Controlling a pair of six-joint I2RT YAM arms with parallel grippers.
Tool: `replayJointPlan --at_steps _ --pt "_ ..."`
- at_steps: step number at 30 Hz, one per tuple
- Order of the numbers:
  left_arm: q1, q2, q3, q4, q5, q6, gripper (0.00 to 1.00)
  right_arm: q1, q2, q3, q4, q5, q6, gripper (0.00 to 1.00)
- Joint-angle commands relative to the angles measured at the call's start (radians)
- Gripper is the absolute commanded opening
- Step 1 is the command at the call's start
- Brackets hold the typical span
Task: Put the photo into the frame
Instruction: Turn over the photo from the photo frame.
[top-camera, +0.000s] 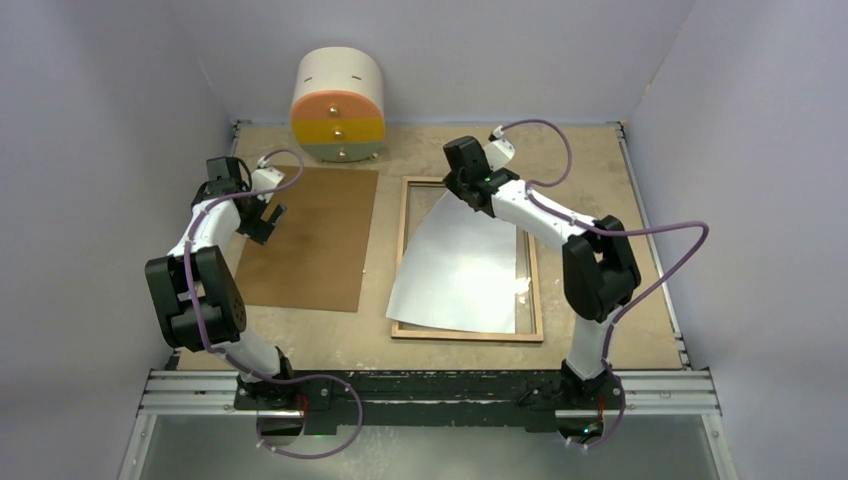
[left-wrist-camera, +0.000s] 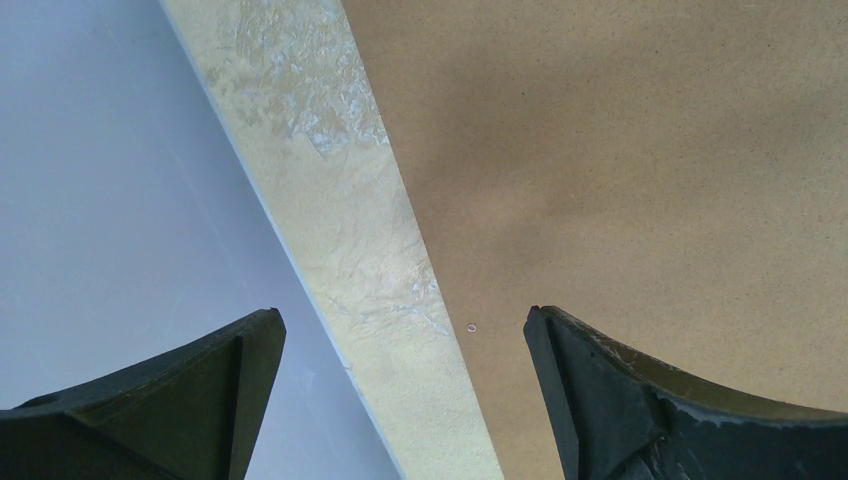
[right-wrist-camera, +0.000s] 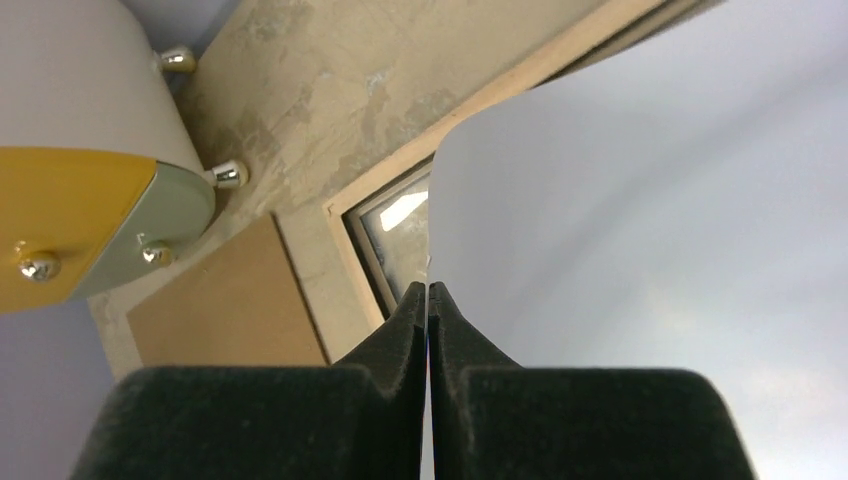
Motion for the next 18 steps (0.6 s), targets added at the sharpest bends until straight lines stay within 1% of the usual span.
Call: replayJointPlan --at_steps 1,3,5,7,12,18 --pt "-0.006 -0.044 -0.005 0.011 -0.001 0.020 1.00 -0.024 0.074 0.146 -0.024 -0.095 -0.218 0.00" --pt "-0.007 -0.045 -0.005 0.010 -0.002 0.020 1.00 -0.024 0.098 0.200 -0.085 -0.084 -0.248 0.00" --pt "-0.007 -0.046 -0.005 0.010 -0.002 0.022 1.00 -0.024 0.095 0.198 -0.079 -0.075 -0.273 0.00" --pt "-0.007 -0.043 -0.004 0.009 -0.001 0.022 1.00 -0.025 0.097 0.196 -0.071 -0.093 -0.302 0.00" --pt "-0.007 -0.037 0.002 0.003 0.004 0.019 1.00 -0.025 0.163 0.282 -0.127 -0.170 -0.382 0.00" --pt "-0.007 -0.037 0.001 0.003 0.001 0.024 1.00 -0.025 0.161 0.272 -0.125 -0.183 -0.428 0.00"
